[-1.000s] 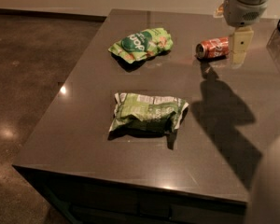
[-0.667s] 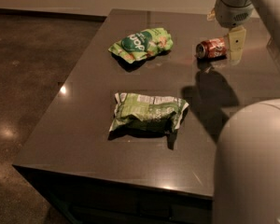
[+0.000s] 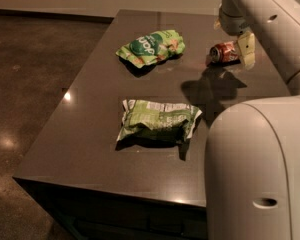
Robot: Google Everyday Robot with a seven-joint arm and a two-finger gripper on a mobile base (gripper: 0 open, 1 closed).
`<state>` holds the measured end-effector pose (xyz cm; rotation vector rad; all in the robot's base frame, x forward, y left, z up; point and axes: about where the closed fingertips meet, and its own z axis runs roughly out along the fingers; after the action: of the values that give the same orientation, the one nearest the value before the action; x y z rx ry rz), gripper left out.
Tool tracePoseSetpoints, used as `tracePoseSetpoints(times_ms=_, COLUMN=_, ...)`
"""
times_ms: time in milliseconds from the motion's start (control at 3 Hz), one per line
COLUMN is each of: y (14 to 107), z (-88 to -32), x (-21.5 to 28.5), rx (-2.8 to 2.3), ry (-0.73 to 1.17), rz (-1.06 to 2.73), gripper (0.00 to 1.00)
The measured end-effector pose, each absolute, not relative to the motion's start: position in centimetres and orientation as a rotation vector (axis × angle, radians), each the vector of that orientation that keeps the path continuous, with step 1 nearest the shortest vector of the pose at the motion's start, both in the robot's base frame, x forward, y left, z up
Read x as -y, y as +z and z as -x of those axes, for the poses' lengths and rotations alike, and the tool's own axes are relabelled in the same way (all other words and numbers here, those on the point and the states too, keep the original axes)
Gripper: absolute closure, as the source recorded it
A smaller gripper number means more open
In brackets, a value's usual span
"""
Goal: Pick coke can
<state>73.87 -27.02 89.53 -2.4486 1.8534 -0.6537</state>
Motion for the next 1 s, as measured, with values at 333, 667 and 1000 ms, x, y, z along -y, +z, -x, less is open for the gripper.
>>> tracePoseSetpoints(times_ms=333, y=88.6, z=-75.0, x=26.8, rx=-1.808, ry=-0.71, rz=2.533, gripper=0.0)
tracePoseSetpoints(times_ms=667, y=87.5, z=-75.6, x=26.7, rx=-1.796, ry=-0.728, rz=2.597, gripper=0.0)
tracePoseSetpoints(times_ms=1000, y=86.3, z=-76.0, x=26.8, rx=-1.814, ry=-0.692, rz=2.628, gripper=0.0)
